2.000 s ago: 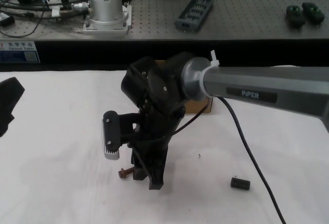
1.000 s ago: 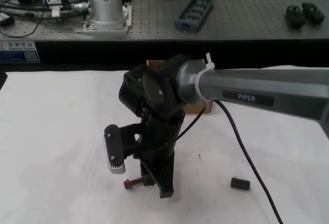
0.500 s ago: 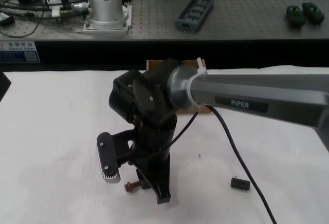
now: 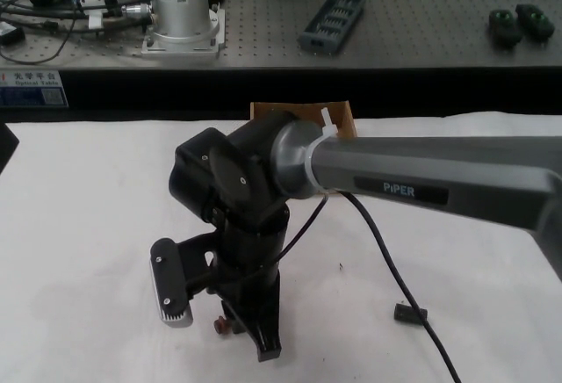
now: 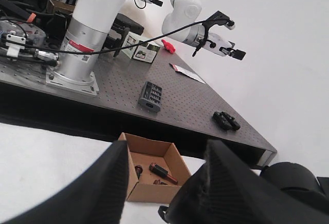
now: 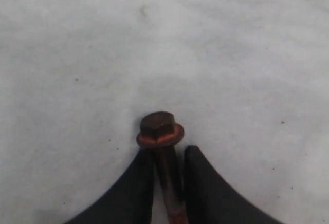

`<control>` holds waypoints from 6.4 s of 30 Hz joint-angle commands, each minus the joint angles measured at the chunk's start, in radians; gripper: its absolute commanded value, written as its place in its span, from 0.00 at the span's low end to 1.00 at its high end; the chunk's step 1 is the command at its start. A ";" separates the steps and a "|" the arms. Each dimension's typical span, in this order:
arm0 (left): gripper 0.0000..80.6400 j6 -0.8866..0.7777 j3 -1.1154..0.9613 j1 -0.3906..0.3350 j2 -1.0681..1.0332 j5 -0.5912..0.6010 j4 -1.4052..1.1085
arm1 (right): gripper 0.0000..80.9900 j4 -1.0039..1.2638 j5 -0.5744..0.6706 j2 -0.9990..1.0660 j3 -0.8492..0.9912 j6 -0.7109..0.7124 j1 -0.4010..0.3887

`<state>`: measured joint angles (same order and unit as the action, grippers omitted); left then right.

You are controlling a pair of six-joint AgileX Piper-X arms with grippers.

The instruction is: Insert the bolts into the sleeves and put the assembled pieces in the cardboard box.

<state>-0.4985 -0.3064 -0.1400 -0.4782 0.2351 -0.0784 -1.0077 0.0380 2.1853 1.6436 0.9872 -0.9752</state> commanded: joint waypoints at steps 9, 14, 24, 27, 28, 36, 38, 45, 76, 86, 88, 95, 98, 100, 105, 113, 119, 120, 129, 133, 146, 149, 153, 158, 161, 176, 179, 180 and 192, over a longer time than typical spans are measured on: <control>0.43 0.039 -0.005 0.002 0.003 0.009 0.023 | 0.05 0.028 0.117 -0.015 0.000 -0.095 0.008; 0.43 0.064 -0.005 0.002 -0.052 0.034 0.078 | 0.05 0.048 0.287 -0.144 -0.003 -0.212 0.089; 0.43 0.331 -0.017 0.000 -0.304 0.278 -0.036 | 0.05 0.256 0.329 -0.511 -0.284 -0.414 0.366; 0.43 0.360 -0.045 -0.027 -0.415 0.327 -0.034 | 0.05 0.385 0.331 -0.619 -0.433 -0.465 0.403; 0.43 0.387 -0.059 -0.046 -0.455 0.327 -0.034 | 0.05 0.419 0.332 -0.651 -0.481 -0.488 0.408; 0.43 0.616 -0.260 -0.279 -0.756 0.240 0.021 | 0.05 0.618 0.331 -0.826 -0.773 -0.682 0.408; 0.43 0.669 -0.316 -0.319 -0.826 0.240 0.038 | 0.05 0.650 0.331 -0.871 -0.826 -0.712 0.408; 0.43 0.953 -0.500 -0.406 -1.032 0.240 0.246 | 0.05 0.676 0.265 -1.054 -0.955 -0.749 0.434; 0.43 1.422 -1.103 -0.611 -1.491 0.062 0.740 | 0.05 0.700 0.331 -1.241 -1.120 -0.837 0.571; 0.43 1.424 -1.223 -0.675 -1.610 0.068 0.825 | 0.05 0.700 0.301 -1.329 -1.120 -0.837 0.621; 0.43 1.424 -1.231 -0.690 -1.626 0.068 0.832 | 0.05 0.700 0.317 -1.342 -1.120 -0.837 0.642; 0.40 1.425 -1.233 -0.726 -1.644 0.068 0.826 | 0.05 0.684 0.339 -1.347 -1.120 -0.837 0.683; 0.36 1.426 -1.242 -0.737 -1.652 0.068 0.824 | 0.05 0.668 0.343 -1.347 -1.120 -0.837 0.683; 0.36 1.423 -1.259 -0.742 -1.657 0.065 0.824 | 0.05 0.655 0.362 -1.347 -1.120 -0.837 0.683; 0.36 1.354 -1.318 -0.744 -1.671 0.057 0.837 | 0.05 0.637 0.362 -1.347 -1.120 -0.837 0.683; 0.43 1.248 -1.370 -0.746 -1.689 0.031 0.892 | 0.05 0.633 0.362 -1.347 -1.120 -0.837 0.683; 0.43 1.174 -1.375 -0.760 -1.693 0.004 0.896 | 0.05 0.633 0.362 -1.347 -1.120 -0.837 0.683; 0.43 1.158 -1.375 -0.763 -1.693 0.004 0.894 | 0.05 0.633 0.362 -1.347 -1.120 -0.837 0.683; 0.43 1.032 -1.439 -0.773 -1.707 0.006 0.871 | 0.05 0.633 0.362 -1.347 -1.120 -0.837 0.683; 0.43 0.973 -1.497 -0.773 -1.747 -0.003 0.914 | 0.05 0.633 0.362 -1.347 -1.120 -0.837 0.683; 0.43 0.946 -1.587 -0.776 -1.810 -0.119 1.027 | 0.05 0.632 0.308 -1.347 -1.120 -0.807 0.683; 0.43 0.942 -1.587 -0.776 -1.810 -0.119 1.038 | 0.05 0.632 0.308 -1.347 -1.120 -0.807 0.685; 0.43 0.921 -1.590 -0.776 -1.810 -0.119 1.061 | 0.05 0.632 0.264 -1.347 -1.120 -0.807 0.687; 0.43 0.916 -1.590 -0.776 -1.810 -0.119 1.095 | 0.05 0.634 0.286 -1.347 -1.117 -0.807 0.688; 0.43 0.916 -1.600 -0.776 -1.810 -0.119 1.112 | 0.05 0.641 0.294 -1.359 -1.109 -0.807 0.688; 0.43 0.861 -1.682 -0.785 -1.810 -0.145 1.165 | 0.05 0.617 0.289 -1.370 -1.102 -0.809 0.688; 0.43 0.849 -1.682 -0.785 -1.810 -0.201 1.188 | 0.05 0.617 0.245 -1.370 -1.102 -0.809 0.688; 0.43 0.848 -1.682 -0.785 -1.810 -0.202 1.191 | 0.05 0.617 0.235 -1.370 -1.102 -0.809 0.688; 0.43 0.746 -1.682 -0.785 -1.810 -0.192 1.186 | 0.05 0.617 0.233 -1.370 -1.102 -0.811 0.688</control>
<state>0.2834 -1.9733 -0.9208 -2.2897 0.0466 1.1054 -0.3912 0.2726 0.8285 0.5279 0.1732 -0.2920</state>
